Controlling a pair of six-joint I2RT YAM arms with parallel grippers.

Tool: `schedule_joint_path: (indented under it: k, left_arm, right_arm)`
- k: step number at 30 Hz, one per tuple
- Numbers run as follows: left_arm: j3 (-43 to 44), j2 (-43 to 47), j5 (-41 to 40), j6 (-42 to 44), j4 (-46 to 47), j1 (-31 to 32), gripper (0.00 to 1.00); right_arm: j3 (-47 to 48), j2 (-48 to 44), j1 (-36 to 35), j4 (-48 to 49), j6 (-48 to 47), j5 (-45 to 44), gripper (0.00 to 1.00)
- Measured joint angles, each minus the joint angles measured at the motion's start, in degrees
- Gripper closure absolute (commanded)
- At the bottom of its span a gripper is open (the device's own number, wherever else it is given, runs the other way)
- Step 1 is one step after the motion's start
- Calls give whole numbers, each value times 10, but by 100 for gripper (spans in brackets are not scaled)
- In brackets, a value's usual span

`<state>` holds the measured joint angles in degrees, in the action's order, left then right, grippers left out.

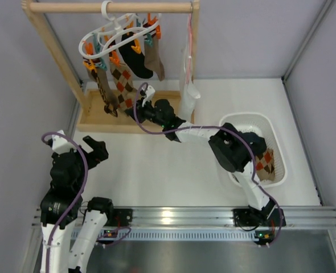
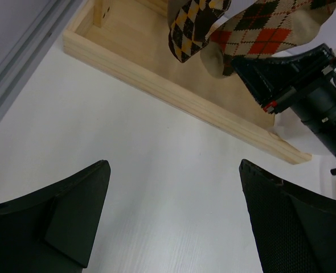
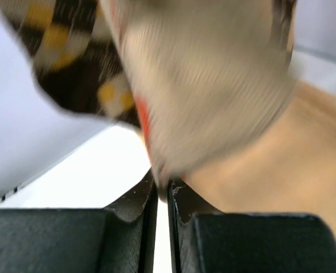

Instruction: Remove the socks clipped to the hanger

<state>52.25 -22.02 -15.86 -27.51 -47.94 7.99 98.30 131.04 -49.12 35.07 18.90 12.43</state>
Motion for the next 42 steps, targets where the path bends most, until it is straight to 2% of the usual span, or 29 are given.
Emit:
schedule_joint_path:
  k: [7, 9, 13, 19, 25, 29, 37, 42]
  left_arm:
    - [35, -30, 66, 0, 0, 0, 1]
    - [73, -51, 90, -4, 0, 0, 1]
    - [179, -109, 118, -9, 11, 0, 2]
    - [342, -253, 140, -9, 33, 0, 1]
    - [455, -387, 141, -9, 40, 0, 2]
    - [496, -444, 135, -1, 39, 0, 1]
    - [537, -489, 104, 24, 37, 3, 1]
    - [581, -529, 49, 46, 38, 38, 1]
  right_arm:
    - [-193, -139, -63, 63, -35, -80, 93]
    - [-227, -170, -76, 81, -39, -90, 100]
    - [-285, -231, -88, 118, -47, -123, 100]
    - [-297, -254, -102, 119, -76, -176, 100]
    - [-304, -260, -150, 108, -113, -210, 100]
    - [-312, -263, -168, 105, -123, -222, 100]
    - [-315, -263, -172, 91, -142, -257, 100]
    - [-287, -246, -178, 64, -154, -281, 100]
